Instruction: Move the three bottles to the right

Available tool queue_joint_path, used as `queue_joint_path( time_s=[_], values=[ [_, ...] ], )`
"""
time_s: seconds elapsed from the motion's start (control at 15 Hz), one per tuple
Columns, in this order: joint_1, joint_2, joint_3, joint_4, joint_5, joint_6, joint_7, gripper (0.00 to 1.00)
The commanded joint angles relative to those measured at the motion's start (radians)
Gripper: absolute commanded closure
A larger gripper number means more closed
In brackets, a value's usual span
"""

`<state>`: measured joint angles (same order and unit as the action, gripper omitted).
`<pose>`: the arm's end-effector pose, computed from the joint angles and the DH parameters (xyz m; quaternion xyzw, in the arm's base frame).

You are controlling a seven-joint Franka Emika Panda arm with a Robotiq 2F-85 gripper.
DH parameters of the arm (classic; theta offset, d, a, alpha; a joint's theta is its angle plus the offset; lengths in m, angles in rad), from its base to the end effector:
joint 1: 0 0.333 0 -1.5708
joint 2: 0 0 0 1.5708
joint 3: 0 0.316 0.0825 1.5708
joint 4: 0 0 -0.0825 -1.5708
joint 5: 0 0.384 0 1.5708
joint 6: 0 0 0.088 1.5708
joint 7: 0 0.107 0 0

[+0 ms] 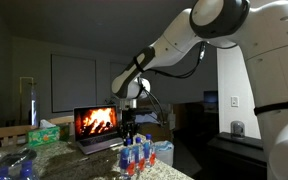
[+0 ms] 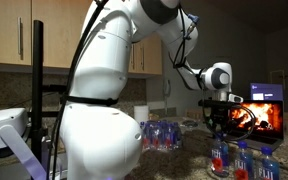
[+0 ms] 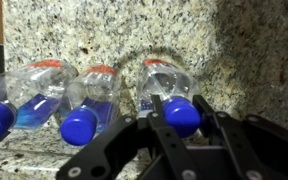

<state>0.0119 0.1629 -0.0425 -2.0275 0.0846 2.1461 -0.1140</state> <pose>0.5763 -0.0136 0.3650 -0.9991 -0.0181 0.0196 0.0330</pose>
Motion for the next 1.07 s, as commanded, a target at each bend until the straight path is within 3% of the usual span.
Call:
queue_joint_path(
  time_s=[0.0, 1.0],
  values=[
    [-0.016, 0.024, 0.008, 0.062, -0.013, -0.059, 0.039, 0.86],
    [-0.008, 0.114, 0.018, 0.158, -0.046, -0.118, 0.046, 0.86]
  ],
)
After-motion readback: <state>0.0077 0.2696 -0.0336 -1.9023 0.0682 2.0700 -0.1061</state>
